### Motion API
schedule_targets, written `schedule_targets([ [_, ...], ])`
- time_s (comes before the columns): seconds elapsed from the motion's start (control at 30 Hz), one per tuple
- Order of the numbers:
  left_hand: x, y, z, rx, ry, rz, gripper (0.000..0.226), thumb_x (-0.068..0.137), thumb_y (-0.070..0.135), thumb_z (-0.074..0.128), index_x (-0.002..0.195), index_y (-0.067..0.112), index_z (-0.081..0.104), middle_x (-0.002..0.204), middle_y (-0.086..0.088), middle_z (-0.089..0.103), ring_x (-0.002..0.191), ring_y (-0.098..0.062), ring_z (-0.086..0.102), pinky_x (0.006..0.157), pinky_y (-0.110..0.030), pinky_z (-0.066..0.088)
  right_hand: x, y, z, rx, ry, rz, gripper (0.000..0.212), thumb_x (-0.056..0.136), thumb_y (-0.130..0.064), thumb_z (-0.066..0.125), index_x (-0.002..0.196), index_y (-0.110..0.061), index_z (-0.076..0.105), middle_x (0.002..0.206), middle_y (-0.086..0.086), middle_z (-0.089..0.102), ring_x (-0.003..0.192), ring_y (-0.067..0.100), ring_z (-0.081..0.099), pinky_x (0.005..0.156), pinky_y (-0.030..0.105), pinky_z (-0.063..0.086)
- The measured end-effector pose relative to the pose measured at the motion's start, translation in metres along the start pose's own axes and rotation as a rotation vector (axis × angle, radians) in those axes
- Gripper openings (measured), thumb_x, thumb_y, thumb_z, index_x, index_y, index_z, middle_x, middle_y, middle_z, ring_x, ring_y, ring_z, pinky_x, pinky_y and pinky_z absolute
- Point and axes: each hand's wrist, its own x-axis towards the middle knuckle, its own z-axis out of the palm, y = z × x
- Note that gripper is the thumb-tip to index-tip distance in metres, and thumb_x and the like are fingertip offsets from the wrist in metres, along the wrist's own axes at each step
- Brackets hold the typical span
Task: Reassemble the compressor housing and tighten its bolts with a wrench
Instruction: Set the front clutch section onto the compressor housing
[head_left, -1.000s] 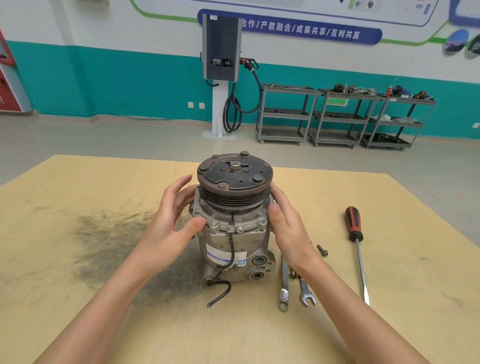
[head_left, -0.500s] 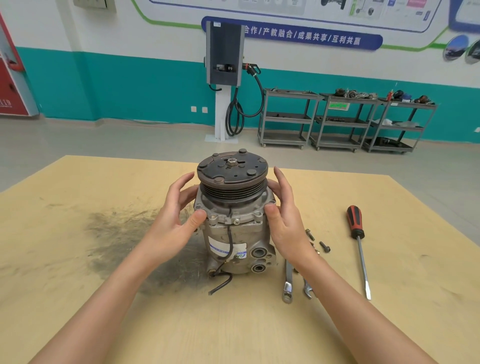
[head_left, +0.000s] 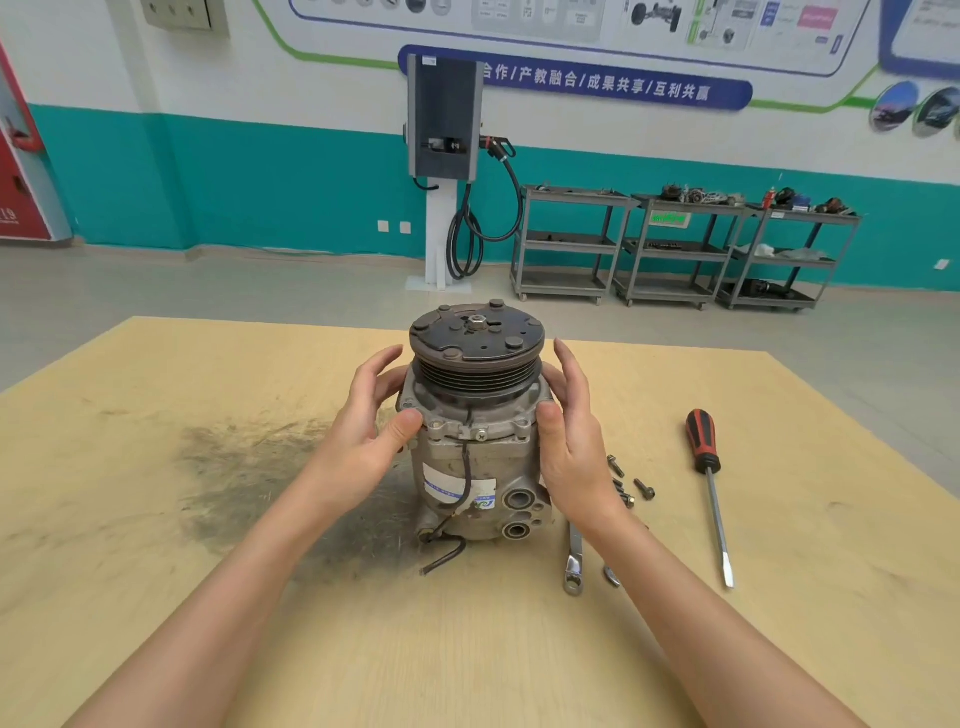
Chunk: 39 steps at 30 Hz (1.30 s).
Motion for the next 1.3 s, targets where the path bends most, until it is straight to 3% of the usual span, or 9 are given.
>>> schedule_targets([
  [0.17, 0.008, 0.007, 0.007, 0.054, -0.027, 0.017, 0.101, 0.071, 0.077, 0.054, 0.151, 0.026, 0.019, 0.142, 0.010, 0.045, 0.134, 0.004, 0.040, 0.114, -0.048, 0.036, -0.006, 0.005, -0.006, 0.037, 0.040, 0.011, 0.091, 0.084, -0.077, 0.034, 0.151, -0.016, 0.022, 0.140, -0.005, 0.050, 0.137, 0.014, 0.040, 0.111, 0.044, 0.036],
  [0.3, 0.017, 0.007, 0.011, 0.051, -0.041, 0.016, 0.094, 0.069, 0.076, 0.060, 0.145, 0.033, 0.022, 0.145, 0.000, 0.044, 0.136, -0.001, 0.038, 0.107, -0.042, 0.045, -0.009, 0.008, -0.014, 0.058, 0.030, 0.022, 0.093, 0.085, -0.075, 0.036, 0.151, -0.010, 0.024, 0.134, -0.033, 0.049, 0.131, -0.004, 0.041, 0.105, 0.018, 0.036],
  [0.4, 0.022, 0.005, 0.013, 0.048, -0.046, 0.024, 0.082, 0.077, 0.062, 0.061, 0.143, 0.034, 0.023, 0.141, 0.008, 0.044, 0.130, 0.016, 0.035, 0.107, -0.020, 0.041, -0.011, 0.008, -0.018, 0.080, 0.028, 0.027, 0.093, 0.085, -0.075, 0.036, 0.148, -0.006, 0.030, 0.141, -0.016, 0.049, 0.132, 0.002, 0.043, 0.107, 0.021, 0.037],
  [0.5, 0.022, 0.008, 0.016, 0.028, -0.047, 0.019, 0.104, 0.060, 0.086, 0.060, 0.143, 0.035, 0.022, 0.135, 0.017, 0.046, 0.127, 0.018, 0.037, 0.094, -0.004, 0.039, -0.011, 0.007, -0.019, 0.107, 0.025, 0.033, 0.094, 0.084, -0.075, 0.037, 0.147, -0.005, 0.030, 0.140, -0.018, 0.050, 0.132, 0.002, 0.043, 0.106, 0.019, 0.036],
  [0.67, 0.019, 0.007, 0.020, 0.042, -0.005, 0.024, 0.077, 0.088, 0.052, 0.058, 0.150, 0.025, 0.020, 0.139, 0.007, 0.047, 0.130, 0.007, 0.040, 0.095, -0.013, 0.045, -0.010, 0.010, -0.020, 0.127, 0.002, 0.039, 0.090, 0.085, -0.073, 0.039, 0.150, -0.013, 0.025, 0.141, -0.028, 0.044, 0.133, -0.003, 0.040, 0.103, 0.013, 0.035],
  [0.87, 0.017, 0.008, 0.019, -0.009, 0.004, 0.002, 0.079, 0.081, 0.038, 0.055, 0.150, 0.020, 0.021, 0.145, -0.004, 0.047, 0.138, -0.012, 0.040, 0.085, -0.011, 0.050, -0.010, 0.006, -0.018, 0.111, -0.028, 0.062, 0.088, 0.087, -0.069, 0.038, 0.151, -0.011, 0.022, 0.132, -0.042, 0.043, 0.125, -0.015, 0.041, 0.095, 0.003, 0.035],
  [1.0, 0.013, 0.003, 0.017, -0.010, 0.012, -0.017, 0.087, 0.083, 0.061, 0.056, 0.152, 0.024, 0.019, 0.152, 0.002, 0.040, 0.140, -0.007, 0.036, 0.111, -0.036, 0.040, -0.009, 0.004, -0.016, 0.083, -0.027, 0.078, 0.095, 0.083, -0.077, 0.037, 0.152, -0.013, 0.021, 0.131, -0.045, 0.041, 0.129, -0.015, 0.036, 0.098, 0.005, 0.032],
  [1.17, -0.003, -0.018, 0.019, 0.003, -0.047, -0.051, 0.126, 0.052, 0.095, 0.054, 0.154, 0.041, 0.003, 0.161, 0.025, 0.009, 0.133, 0.027, 0.015, 0.115, -0.029, 0.022, -0.008, 0.001, -0.016, 0.079, -0.020, 0.080, 0.102, 0.077, -0.084, 0.036, 0.152, -0.017, 0.020, 0.139, -0.029, 0.039, 0.136, -0.007, 0.031, 0.107, 0.012, 0.030],
  [1.3, -0.013, -0.036, 0.024, -0.094, -0.101, -0.136, 0.146, 0.034, 0.083, 0.077, 0.149, 0.052, -0.009, 0.161, 0.020, 0.005, 0.146, 0.005, 0.018, 0.121, -0.037, 0.018, -0.007, -0.001, -0.013, 0.078, -0.026, 0.080, 0.104, 0.075, -0.085, 0.035, 0.152, -0.018, 0.019, 0.139, -0.022, 0.040, 0.137, -0.004, 0.032, 0.109, 0.017, 0.031],
])
